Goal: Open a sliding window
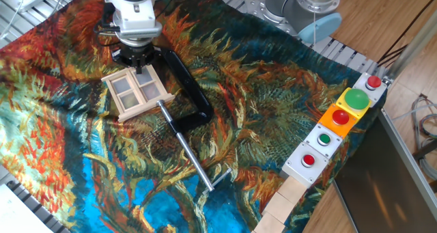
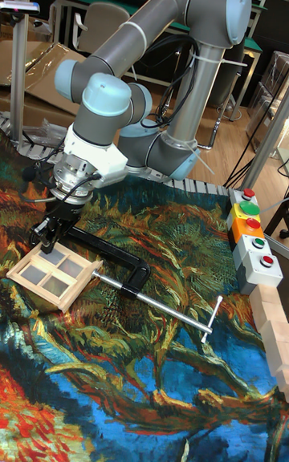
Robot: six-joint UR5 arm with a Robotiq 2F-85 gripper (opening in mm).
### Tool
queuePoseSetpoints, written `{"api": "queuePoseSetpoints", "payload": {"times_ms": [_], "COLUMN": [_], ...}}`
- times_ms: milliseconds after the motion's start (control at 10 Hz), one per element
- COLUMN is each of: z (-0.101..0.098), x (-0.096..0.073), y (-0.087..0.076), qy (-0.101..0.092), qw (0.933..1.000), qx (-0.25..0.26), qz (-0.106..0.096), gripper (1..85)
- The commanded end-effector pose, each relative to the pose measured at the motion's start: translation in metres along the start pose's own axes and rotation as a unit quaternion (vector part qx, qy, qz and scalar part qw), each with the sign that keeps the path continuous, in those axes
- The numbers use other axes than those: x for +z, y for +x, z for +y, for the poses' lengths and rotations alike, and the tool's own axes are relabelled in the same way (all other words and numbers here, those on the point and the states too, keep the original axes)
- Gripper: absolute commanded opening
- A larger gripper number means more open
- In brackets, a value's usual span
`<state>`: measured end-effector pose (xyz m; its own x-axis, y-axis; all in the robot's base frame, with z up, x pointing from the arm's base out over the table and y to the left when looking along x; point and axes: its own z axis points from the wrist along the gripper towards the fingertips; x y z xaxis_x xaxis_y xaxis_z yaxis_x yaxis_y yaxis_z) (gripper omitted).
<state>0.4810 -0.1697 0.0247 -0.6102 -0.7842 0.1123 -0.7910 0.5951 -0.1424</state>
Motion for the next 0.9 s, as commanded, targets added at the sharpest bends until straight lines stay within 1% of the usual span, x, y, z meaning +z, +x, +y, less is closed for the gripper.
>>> {"api": "queuePoseSetpoints", "payload": {"times_ms": [0, 100, 200, 300, 400, 600, 700, 800], "z": [-0.004, -0.009, -0.009, -0.007, -0.007, -0.001, 0.004, 0.005], "x": [-0.001, -0.001, -0.001, -0.001, -0.001, 0.001, 0.0, -0.001], "y": [-0.009, -0.006, -0.008, -0.012, -0.017, -0.021, -0.023, -0.022], "qy": [0.004, 0.016, 0.016, 0.012, 0.014, 0.009, 0.003, 0.005], "qw": [0.9985, 0.9991, 0.9995, 0.9996, 0.9994, 0.9993, 0.9992, 0.9991], "qx": [0.051, 0.037, 0.022, 0.011, -0.004, -0.019, -0.022, -0.027], "qz": [-0.019, -0.014, -0.018, -0.025, -0.031, -0.032, -0.034, -0.033], "gripper": [1.3, 1.3, 1.3, 1.3, 1.3, 1.3, 1.7, 2.0]}}
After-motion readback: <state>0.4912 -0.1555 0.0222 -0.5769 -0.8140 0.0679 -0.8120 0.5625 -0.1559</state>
